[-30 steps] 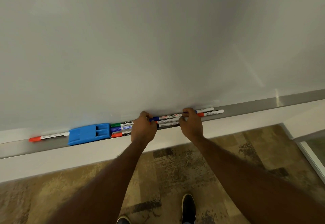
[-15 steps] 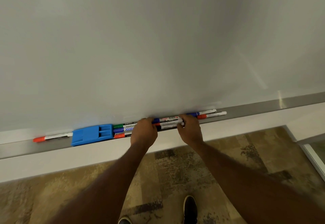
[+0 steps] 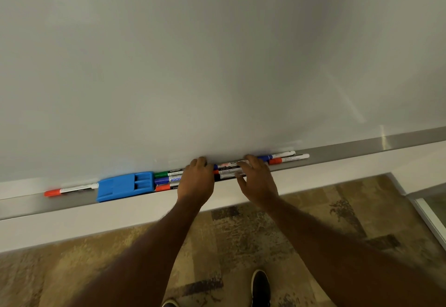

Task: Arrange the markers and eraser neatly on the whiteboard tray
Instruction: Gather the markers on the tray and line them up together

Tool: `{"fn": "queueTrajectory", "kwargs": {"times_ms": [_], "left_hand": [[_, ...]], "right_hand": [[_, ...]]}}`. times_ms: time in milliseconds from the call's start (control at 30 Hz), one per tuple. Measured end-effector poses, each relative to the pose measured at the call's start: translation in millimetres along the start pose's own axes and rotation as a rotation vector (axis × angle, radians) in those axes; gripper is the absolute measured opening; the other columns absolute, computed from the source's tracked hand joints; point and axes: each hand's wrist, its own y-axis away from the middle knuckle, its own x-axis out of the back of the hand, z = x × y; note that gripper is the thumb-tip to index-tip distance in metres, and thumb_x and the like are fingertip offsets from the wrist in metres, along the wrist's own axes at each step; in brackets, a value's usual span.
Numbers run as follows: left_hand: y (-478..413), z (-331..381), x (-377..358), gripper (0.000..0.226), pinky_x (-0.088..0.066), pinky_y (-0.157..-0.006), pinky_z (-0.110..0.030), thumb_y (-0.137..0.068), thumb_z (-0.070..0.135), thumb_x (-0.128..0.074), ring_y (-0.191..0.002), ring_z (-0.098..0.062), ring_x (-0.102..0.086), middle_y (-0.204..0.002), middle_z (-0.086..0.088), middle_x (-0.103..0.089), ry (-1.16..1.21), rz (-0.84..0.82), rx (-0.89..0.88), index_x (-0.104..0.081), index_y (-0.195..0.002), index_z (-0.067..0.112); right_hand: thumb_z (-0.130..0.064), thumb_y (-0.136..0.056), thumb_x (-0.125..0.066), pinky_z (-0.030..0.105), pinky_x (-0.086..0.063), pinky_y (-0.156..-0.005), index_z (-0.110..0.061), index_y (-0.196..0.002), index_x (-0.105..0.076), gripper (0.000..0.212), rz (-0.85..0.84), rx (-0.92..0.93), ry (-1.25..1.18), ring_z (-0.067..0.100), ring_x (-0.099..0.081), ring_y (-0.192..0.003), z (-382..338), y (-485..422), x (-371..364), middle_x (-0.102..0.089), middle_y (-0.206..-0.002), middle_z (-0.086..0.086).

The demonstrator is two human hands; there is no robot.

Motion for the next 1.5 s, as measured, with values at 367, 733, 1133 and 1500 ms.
{"fn": "queueTrajectory", "kwargs": {"times_ms": [367, 733, 1133, 1500], "left_hand": [[29, -17, -27, 0.069, -0.012, -0.122, -0.049, -0.095, 0.057, -0.014, -0.151, -0.026, -0.005, -0.163, -0.006, -0.012, -0.084, -0.184, -0.112, -0.013, -0.153, 0.019], [30, -17, -23, 0.068, -0.011, -0.122, -0.048, -0.096, 0.056, -0.015, -0.151, -0.025, -0.001, -0.164, -0.006, -0.006, -0.094, -0.200, -0.116, -0.008, -0.153, 0.020], [7, 6, 1, 0.025, -0.048, -0.085, -0.036, -0.091, 0.030, -0.049, -0.091, -0.020, -0.062, -0.105, 0.000, -0.066, 0.083, 0.049, -0.099, -0.065, -0.108, 0.021], [-15, 71, -13, 0.027, -0.047, -0.089, -0.033, -0.090, 0.032, -0.052, -0.105, -0.019, -0.057, -0.111, 0.001, -0.068, 0.144, -0.065, -0.100, -0.068, -0.108, 0.020]], "right_hand": [[-0.064, -0.092, -0.015, 0.045, -0.002, -0.121, -0.018, -0.152, -0.003, 0.076, -0.249, 0.177, 0.172, 0.025, 0.003, -0.149, -12, 16, -27, -0.001, -0.162, 0.006], [-0.061, -0.094, -0.024, 0.047, -0.005, -0.120, -0.016, -0.152, -0.012, 0.074, -0.202, 0.193, 0.185, 0.025, -0.003, -0.149, -13, 17, -26, -0.007, -0.162, 0.008], [-0.028, -0.087, -0.060, 0.032, -0.051, -0.087, -0.015, -0.105, -0.065, 0.023, 0.103, -0.006, -0.030, 0.016, -0.058, -0.098, 19, 16, 11, -0.063, -0.107, 0.003], [-0.019, -0.081, -0.069, 0.039, -0.053, -0.081, -0.011, -0.095, -0.069, 0.015, 0.365, -0.459, -0.127, 0.023, -0.064, -0.089, 103, 13, 49, -0.070, -0.096, 0.007]]}}
